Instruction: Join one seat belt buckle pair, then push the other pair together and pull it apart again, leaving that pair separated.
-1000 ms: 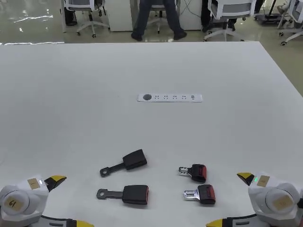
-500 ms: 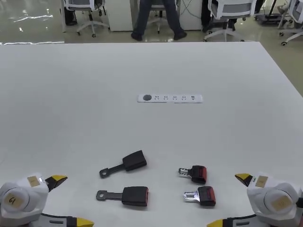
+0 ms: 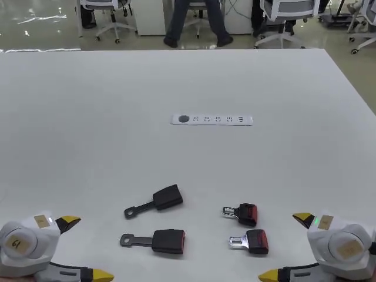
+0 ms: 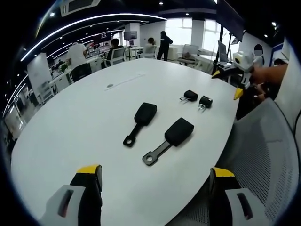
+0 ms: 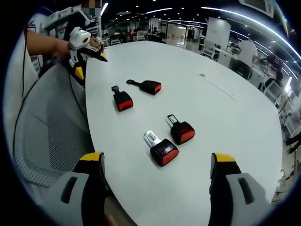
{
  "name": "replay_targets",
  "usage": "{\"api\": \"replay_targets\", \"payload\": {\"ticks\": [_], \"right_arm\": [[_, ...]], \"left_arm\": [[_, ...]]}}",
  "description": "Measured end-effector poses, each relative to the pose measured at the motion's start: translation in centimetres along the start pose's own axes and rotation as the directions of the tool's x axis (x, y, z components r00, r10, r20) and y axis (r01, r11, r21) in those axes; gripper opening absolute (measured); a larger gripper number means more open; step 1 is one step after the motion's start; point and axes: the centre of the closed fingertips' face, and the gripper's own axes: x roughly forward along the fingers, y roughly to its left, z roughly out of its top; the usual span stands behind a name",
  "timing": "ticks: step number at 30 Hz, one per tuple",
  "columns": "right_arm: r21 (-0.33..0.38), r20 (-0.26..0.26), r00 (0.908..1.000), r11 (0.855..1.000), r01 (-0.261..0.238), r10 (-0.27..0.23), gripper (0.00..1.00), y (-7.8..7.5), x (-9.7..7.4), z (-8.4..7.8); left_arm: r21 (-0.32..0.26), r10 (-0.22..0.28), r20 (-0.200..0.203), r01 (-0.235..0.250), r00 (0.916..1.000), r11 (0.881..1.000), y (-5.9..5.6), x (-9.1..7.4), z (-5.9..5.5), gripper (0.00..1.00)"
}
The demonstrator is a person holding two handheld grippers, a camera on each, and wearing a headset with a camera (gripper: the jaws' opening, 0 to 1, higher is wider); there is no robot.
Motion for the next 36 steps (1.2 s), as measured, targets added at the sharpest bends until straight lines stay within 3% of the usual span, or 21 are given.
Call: {"api": "replay_targets", "payload": {"ticks": [3,10,18,28,32,36], "right_arm": [[0.004,0.009,0.9999,1.000,0.007,-0.007,0.96,-0.2,0.1,0.0],[0.007,0.015,0.9998,1.000,0.011,-0.011,0.99,0.1,-0.3,0.2],[-0.050,-0.034,0.9994,0.999,-0.006,0.004,0.89,0.3,-0.4,-0.7],[-0.080,-0.027,0.9994,0.997,-0.025,0.022,0.83,0.2,-0.1,-0.3],[-0.093,-0.018,0.9994,0.995,-0.030,0.028,0.83,0.1,0.1,0.0],[-0.108,-0.017,0.9989,0.993,-0.046,0.045,0.78,0.2,0.4,0.2]], "left_arm": [[0.008,0.000,-0.017,0.000,0.9999,1.000,-0.2,0.0,-0.1,0.95],[0.018,0.006,-0.015,-0.006,0.9999,1.000,0.1,-0.2,-0.1,0.95],[0.031,0.001,-0.032,0.000,0.9995,1.000,-0.1,-0.3,-0.1,0.91],[0.076,-0.010,-0.038,0.013,0.9992,0.997,-0.2,0.4,-0.3,0.88],[0.109,-0.001,-0.061,0.008,0.9981,0.994,0.0,0.6,-0.6,0.84],[0.129,-0.030,-0.061,0.037,0.9977,0.991,-0.8,1.1,-0.1,0.80]]}}
